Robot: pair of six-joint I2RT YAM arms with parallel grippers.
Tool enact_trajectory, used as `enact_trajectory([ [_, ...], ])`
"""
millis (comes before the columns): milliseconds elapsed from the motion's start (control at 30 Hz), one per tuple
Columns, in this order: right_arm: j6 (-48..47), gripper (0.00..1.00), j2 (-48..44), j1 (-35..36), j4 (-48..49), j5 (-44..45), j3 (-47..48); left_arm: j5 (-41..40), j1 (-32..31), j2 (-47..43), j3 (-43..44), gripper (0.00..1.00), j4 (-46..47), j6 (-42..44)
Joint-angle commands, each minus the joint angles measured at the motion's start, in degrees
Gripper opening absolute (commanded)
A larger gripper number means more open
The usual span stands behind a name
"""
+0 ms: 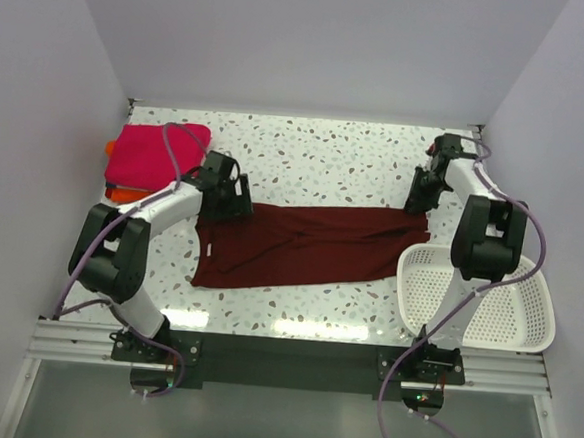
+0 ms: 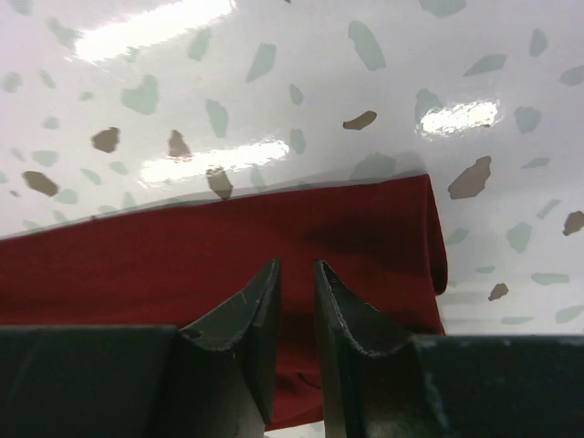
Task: Fold and stack the t-shirts
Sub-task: Fold the tshirt
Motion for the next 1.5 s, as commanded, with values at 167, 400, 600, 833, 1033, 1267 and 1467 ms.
enact_trajectory([
  [167, 2.3, 0.22, 8.0, 0.1, -4.5, 0.0, 3.4, 1.7, -0.1, 8.0, 3.3, 0.9, 2.1, -2.9],
  [400, 4.0, 0.22, 13.2, 0.1, -6.2, 5.1, 8.4, 1.1, 0.0, 15.2, 9.2, 0.9, 0.9, -3.3],
  [600, 6.8, 0.23, 19.1, 0.1, -7.5, 6.9, 17.5, -1.3, 0.5, 26.4, 23.2, 0.91, -3.4, -1.1],
  [833, 9.6, 0.25, 26.9, 0.0, -10.4, 8.7, 31.2, -2.8, 2.4, 36.4, 40.6, 0.91, -8.1, 1.7],
  [1033, 9.3, 0.41, 27.2, 0.1, -8.7, 4.9, 35.4, 0.1, 2.3, 37.1, 49.3, 0.93, -7.6, 5.0],
  [1267, 7.3, 0.52, 20.2, 0.1, -4.2, 0.0, 30.3, 6.6, 0.0, 29.8, 44.1, 0.94, -0.8, 10.6],
  [1467, 5.4, 0.53, 11.2, 0.1, -3.7, -0.9, 23.0, 12.2, -4.6, 28.0, 37.9, 0.92, 0.7, 14.2],
])
